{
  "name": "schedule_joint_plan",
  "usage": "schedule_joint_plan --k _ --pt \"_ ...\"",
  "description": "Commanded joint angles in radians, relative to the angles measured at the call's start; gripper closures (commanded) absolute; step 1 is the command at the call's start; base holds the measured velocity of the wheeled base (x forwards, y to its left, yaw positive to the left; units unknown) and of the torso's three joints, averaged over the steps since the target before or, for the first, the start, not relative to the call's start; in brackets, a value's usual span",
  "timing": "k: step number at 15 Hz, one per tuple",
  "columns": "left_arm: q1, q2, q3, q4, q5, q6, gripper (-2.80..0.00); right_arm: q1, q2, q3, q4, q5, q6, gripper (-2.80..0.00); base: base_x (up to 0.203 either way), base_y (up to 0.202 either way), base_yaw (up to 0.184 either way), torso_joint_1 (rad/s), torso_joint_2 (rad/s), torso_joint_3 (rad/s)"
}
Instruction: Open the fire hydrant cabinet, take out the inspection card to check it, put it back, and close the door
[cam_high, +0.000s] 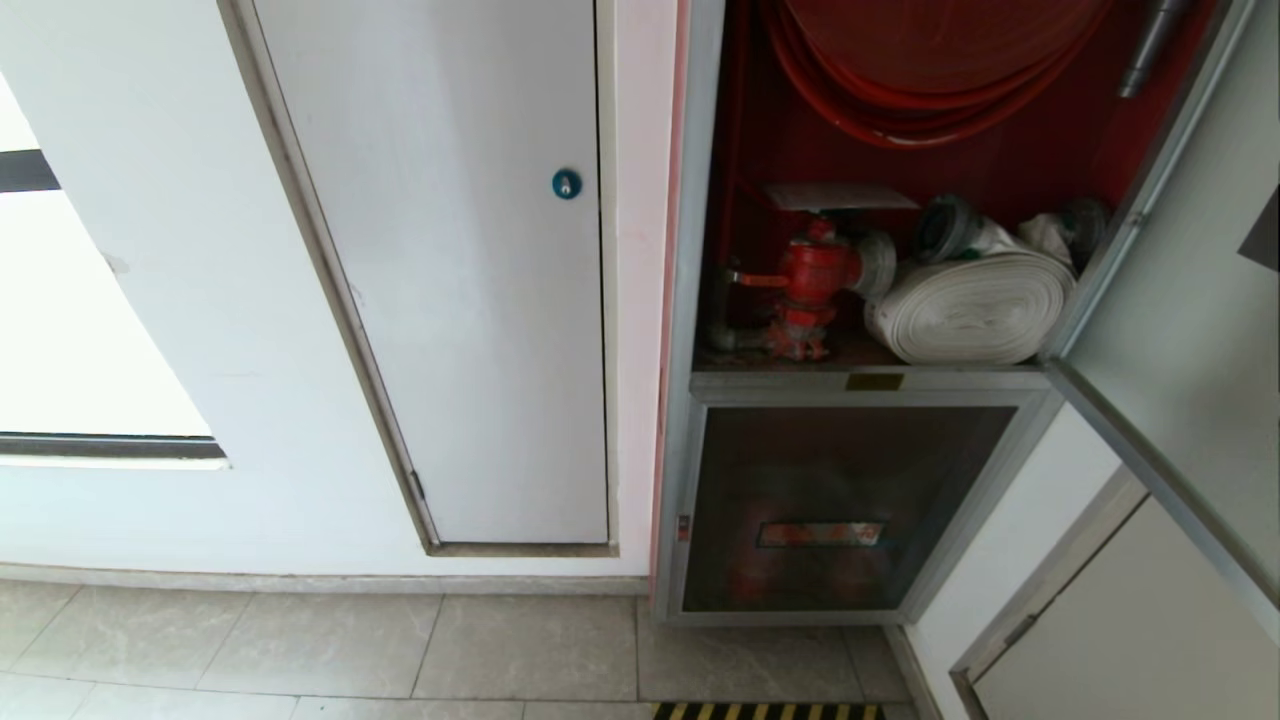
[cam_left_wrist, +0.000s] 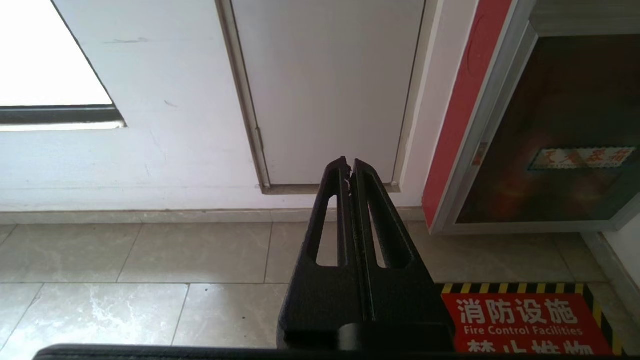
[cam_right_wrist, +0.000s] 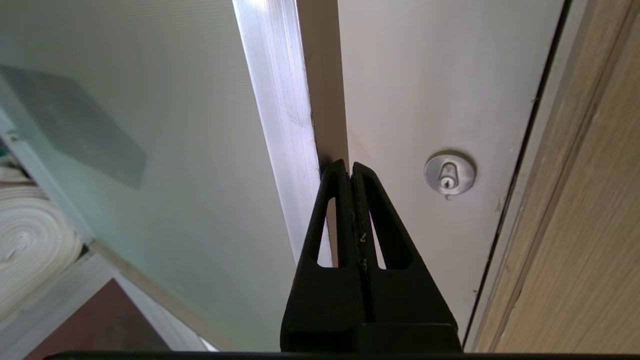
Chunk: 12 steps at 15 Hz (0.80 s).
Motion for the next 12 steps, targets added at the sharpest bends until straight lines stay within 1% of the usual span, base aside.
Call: schedule_joint_plan --k 1,5,12 --pt "0.000 0.001 0.000 0.000 0.000 0.001 0.00 0.018 -0.012 0.006 -0.001 0.002 0.000 0.00 0.000 0.000 0.000 0.000 0.00 0.000" --pt "0.000 0.001 0.000 0.000 0.000 0.000 0.00 0.070 -0.038 0.036 -0.001 -0.002 -0.002 0.00 0.000 0.000 0.000 0.000 0.00 0.000" --pt "0.000 0.001 0.000 0.000 0.000 0.000 0.00 0.116 -0.079 0.053 -0.001 -0.003 -0.001 0.00 0.000 0.000 0.000 0.000 0.00 0.000"
